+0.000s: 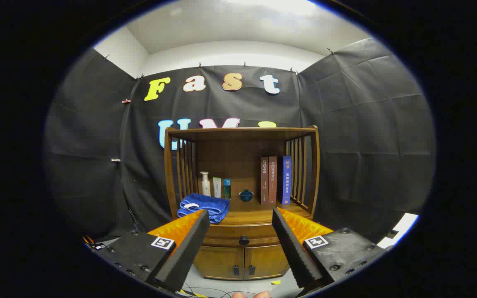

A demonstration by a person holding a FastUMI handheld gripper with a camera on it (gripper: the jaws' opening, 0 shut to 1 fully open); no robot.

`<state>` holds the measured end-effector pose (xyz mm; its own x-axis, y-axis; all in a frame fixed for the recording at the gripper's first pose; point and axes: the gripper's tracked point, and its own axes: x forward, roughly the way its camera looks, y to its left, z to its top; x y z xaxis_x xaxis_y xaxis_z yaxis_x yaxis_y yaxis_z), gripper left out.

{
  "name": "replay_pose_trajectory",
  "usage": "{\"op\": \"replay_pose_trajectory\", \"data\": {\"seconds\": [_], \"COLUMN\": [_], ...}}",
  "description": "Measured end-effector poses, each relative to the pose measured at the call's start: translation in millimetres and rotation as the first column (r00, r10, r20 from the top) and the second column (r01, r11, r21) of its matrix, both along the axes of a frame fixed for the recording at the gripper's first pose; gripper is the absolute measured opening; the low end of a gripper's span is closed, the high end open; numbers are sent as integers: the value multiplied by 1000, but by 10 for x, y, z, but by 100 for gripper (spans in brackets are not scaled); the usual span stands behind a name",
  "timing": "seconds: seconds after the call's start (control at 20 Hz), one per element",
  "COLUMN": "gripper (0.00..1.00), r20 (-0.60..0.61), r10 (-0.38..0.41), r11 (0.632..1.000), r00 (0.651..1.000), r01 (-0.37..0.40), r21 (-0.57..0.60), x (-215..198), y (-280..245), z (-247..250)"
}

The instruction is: Pull open the drawer, take out the items inside it, and place them on the countertop above the cabinet.

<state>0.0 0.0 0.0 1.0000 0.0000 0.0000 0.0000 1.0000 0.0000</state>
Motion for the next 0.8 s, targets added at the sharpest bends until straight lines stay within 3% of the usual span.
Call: {"op": "replay_pose_trajectory", "data": {"seconds": [0.8], "gripper": [98], "r20": [-1], "r10": [-15], "r11": [1000], "r00": [1000], "r01": [15], "r21": [-17], "x": [29], "y": [-35], "z": [-41]}}
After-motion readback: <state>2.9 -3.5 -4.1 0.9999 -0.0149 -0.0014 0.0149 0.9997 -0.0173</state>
